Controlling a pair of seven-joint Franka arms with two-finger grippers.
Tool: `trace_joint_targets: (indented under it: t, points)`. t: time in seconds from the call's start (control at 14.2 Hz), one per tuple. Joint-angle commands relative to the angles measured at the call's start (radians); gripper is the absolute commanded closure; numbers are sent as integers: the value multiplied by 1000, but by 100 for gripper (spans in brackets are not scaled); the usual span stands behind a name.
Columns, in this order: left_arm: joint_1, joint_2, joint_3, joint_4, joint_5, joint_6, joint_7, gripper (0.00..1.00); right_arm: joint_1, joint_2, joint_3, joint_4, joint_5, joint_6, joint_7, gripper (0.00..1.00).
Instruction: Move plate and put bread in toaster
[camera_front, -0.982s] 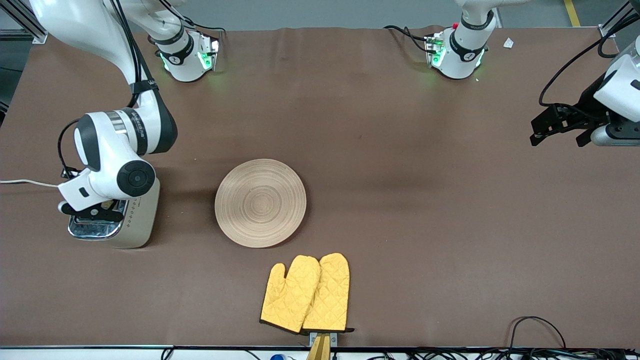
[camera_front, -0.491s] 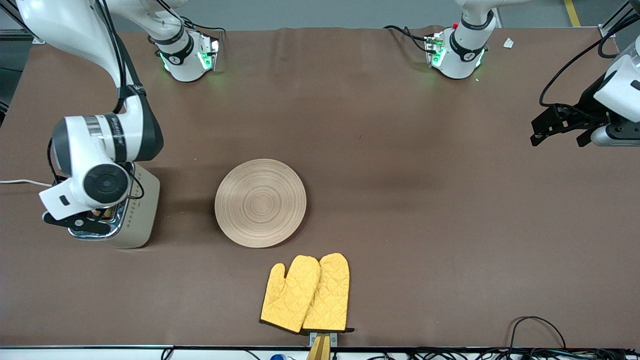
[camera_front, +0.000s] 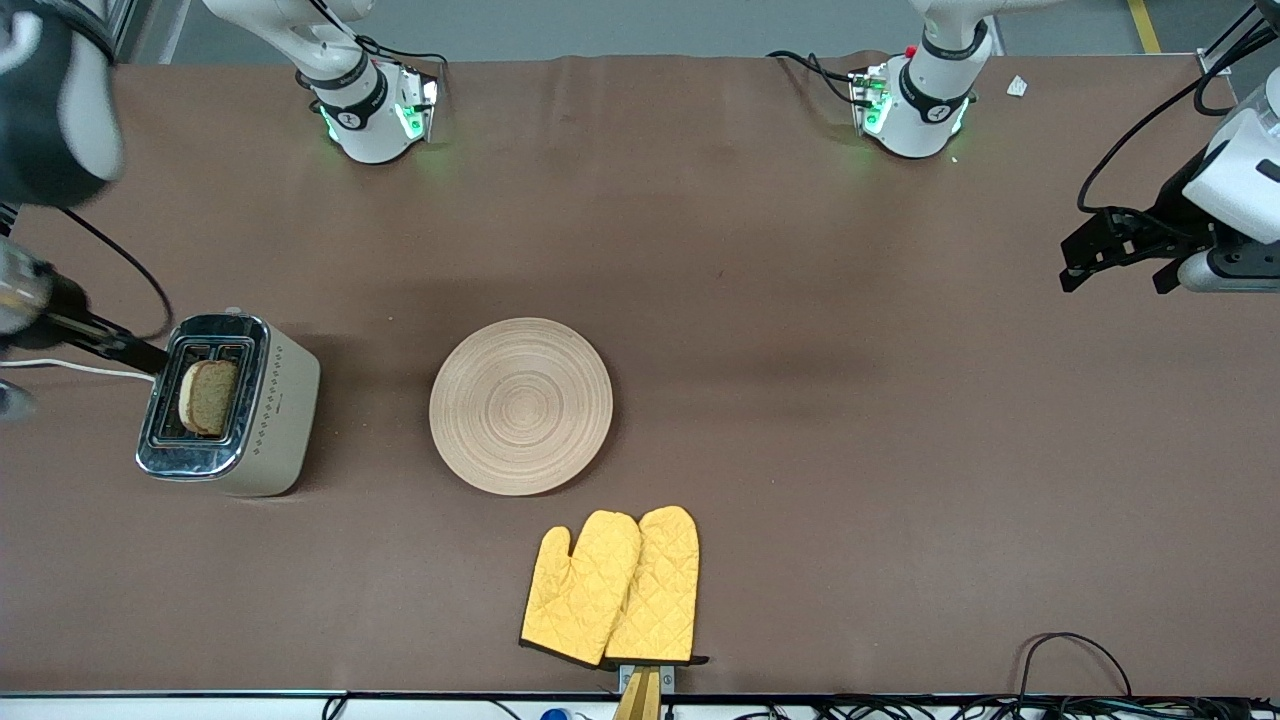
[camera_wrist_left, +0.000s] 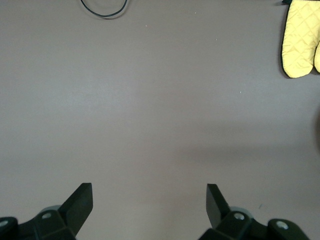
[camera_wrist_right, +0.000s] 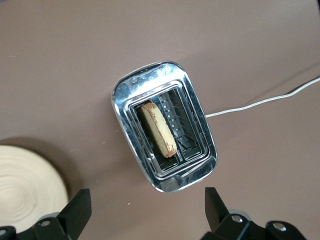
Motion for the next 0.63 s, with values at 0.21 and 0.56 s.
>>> trace_joint_targets:
  t: [0.21,0.56]
  points:
    - [3,6,-6,18,20,-5,2,0,-16,-196,18,-151,78,11,-132,0]
    - [6,6,-5,21,20,-5,3,0,-13,-196,19,-149,104,20,-134,0]
